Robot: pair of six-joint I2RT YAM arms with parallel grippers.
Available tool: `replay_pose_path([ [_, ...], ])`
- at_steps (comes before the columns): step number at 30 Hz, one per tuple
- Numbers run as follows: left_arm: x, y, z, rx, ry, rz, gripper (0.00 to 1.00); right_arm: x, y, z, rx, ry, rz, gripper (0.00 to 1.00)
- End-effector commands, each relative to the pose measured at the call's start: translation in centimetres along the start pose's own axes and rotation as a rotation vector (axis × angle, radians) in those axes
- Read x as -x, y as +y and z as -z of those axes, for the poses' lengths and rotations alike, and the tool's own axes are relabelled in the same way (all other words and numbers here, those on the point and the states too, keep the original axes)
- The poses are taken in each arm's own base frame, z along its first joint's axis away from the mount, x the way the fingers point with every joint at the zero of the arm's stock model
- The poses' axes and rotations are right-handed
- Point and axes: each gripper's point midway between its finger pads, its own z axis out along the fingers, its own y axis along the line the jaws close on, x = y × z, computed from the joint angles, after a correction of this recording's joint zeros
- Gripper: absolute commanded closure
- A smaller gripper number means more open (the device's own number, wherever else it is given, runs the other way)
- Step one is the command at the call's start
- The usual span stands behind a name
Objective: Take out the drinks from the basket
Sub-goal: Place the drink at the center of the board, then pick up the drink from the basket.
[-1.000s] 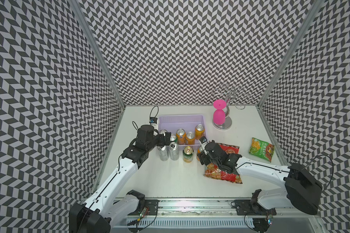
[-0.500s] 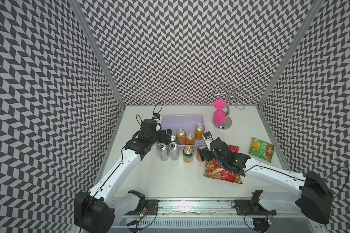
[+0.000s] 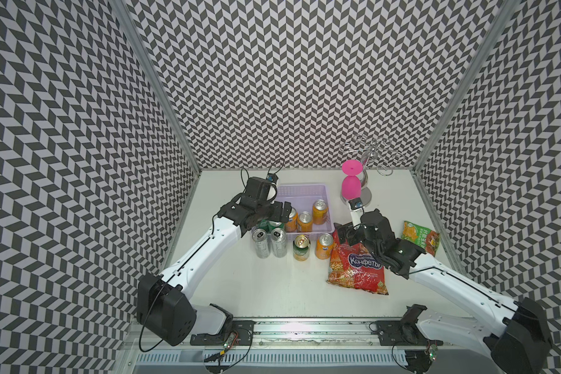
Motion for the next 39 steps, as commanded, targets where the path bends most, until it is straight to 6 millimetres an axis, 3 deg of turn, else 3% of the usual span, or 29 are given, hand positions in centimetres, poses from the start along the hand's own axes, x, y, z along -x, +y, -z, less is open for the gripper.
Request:
replay_pose_path([
  [1,-0.5,-1.7,-0.6,-0.007,0.06,-0.036,0.01,1.8,-0.7,1.1,0.029,-0.078,-0.032,0.0],
  [11,-2.7,-6.4,-4.6,0.002,0.219,-0.119,0.06,2.4,-1.3,1.5,0.033,-0.102,-0.052,0.0],
  [17,-4.1,-7.6,-7.1,-0.013,0.286,-0.135,0.09,2.8,-1.6,2.1,0.024,-0.131,-0.059,0.0],
  [33,-5.1,-6.0,-11.7,0.087,0.328,-0.16,0.07,3.0,-1.9,2.6,0.014,-0.153,-0.059,0.0],
  [39,-4.7,-5.7,-13.1,0.105,0.315,-0.162,0.06,2.9,-1.9,2.5,0.016,-0.152,-0.059,0.0],
])
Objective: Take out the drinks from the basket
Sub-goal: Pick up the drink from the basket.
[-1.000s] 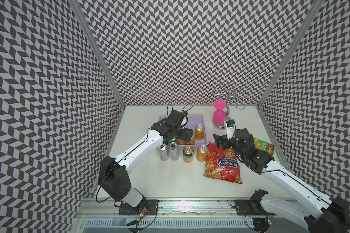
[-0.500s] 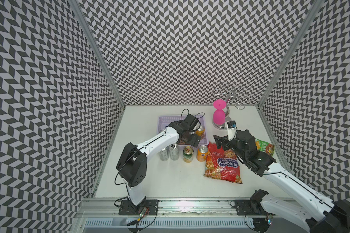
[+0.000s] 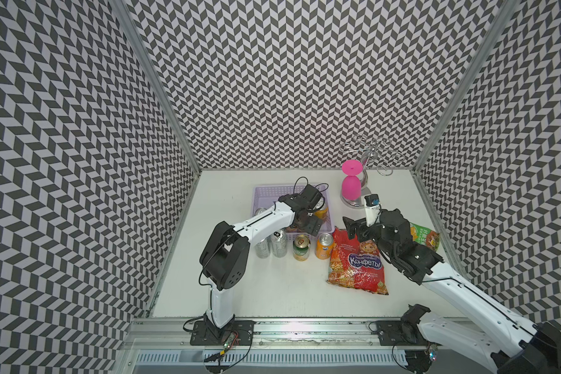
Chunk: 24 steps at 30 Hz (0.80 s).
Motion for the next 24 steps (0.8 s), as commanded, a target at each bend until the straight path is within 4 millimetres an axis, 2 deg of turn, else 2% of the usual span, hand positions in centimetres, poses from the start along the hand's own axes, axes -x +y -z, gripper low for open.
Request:
replay_pose_path([
  [1,2.0,0.5,0.0,0.024,-0.054,0.003,0.06,1.1,-0.3,0.3,-0.007,-0.054,-0.004,0.0],
  [8,2.5,0.8,-1.1,0.041,-0.05,0.004,0.08,1.0,-0.3,0.2,-0.007,-0.052,-0.004,0.01],
  [15,2.1,0.8,-1.5,0.044,-0.037,0.0,0.19,0.9,-0.3,0.1,-0.011,-0.05,-0.002,0.0],
  [24,2.7,0.7,-0.4,0.033,-0.063,0.003,0.31,0.8,-0.4,0.1,-0.016,-0.05,-0.003,0.01],
])
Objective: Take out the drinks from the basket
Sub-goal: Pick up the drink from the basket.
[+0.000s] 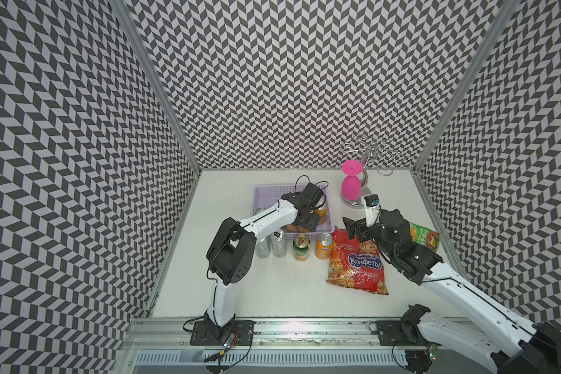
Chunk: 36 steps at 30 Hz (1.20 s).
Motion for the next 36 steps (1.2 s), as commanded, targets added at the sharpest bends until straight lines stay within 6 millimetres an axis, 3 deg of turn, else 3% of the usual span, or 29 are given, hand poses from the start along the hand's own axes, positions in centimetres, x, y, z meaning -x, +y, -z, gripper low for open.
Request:
replay_pose_path([
  [1,1.6,0.1,1.3,-0.009,-0.056,0.003,0.32,1.1,-0.4,0.2,-0.016,-0.053,-0.004,0.0],
  [16,4.2,-0.4,8.1,-0.083,-0.193,0.016,0.36,1.1,-0.6,0.2,-0.024,-0.053,-0.003,0.0],
  [29,5.3,-0.2,17.1,-0.153,-0.324,0.014,0.36,1.0,-0.8,0.0,-0.034,-0.05,-0.001,0.0],
  [36,4.6,0.0,22.0,-0.187,-0.374,0.015,0.37,1.1,-1.1,0.0,-0.045,-0.053,-0.002,0.0],
])
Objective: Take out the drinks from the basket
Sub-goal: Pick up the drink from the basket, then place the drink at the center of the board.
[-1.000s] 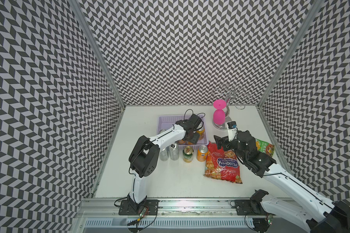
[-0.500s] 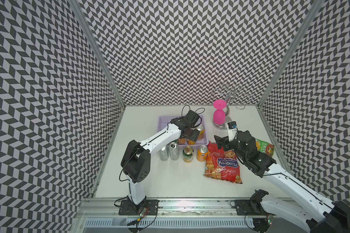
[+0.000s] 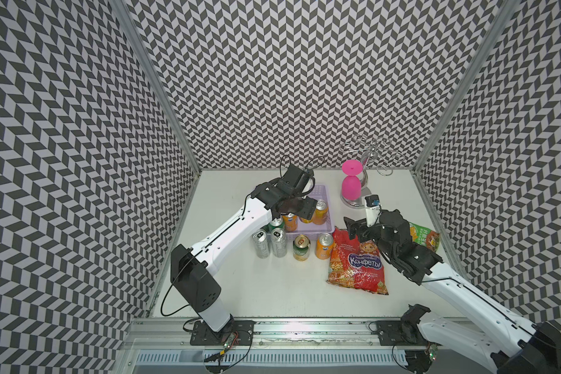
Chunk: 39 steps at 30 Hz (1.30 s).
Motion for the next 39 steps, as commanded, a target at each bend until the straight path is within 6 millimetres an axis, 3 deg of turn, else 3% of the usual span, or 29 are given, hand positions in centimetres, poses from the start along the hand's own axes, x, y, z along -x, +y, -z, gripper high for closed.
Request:
replay_pose_path([
  [1,2.4,-0.9,5.4,-0.049,-0.126,0.001,0.37,1.2,-0.4,0.1,-0.016,-0.054,-0.008,0.0],
  [9,-0.7,-0.8,9.3,-0.043,-0.113,0.026,0.38,1.3,-0.5,0.0,-0.019,-0.055,-0.01,0.0],
  [17,-6.2,-0.3,11.1,-0.009,-0.05,0.108,0.39,1.3,-0.5,0.0,-0.018,-0.051,-0.008,0.0],
  [26,-13.1,0.1,10.0,0.022,0.07,0.206,0.39,1.1,-0.4,-0.5,-0.016,-0.041,-0.007,0.01],
  [39,-18.9,2.2,6.2,0.109,0.117,0.302,0.41,1.2,-0.5,-0.3,-0.018,-0.048,-0.009,0.0],
])
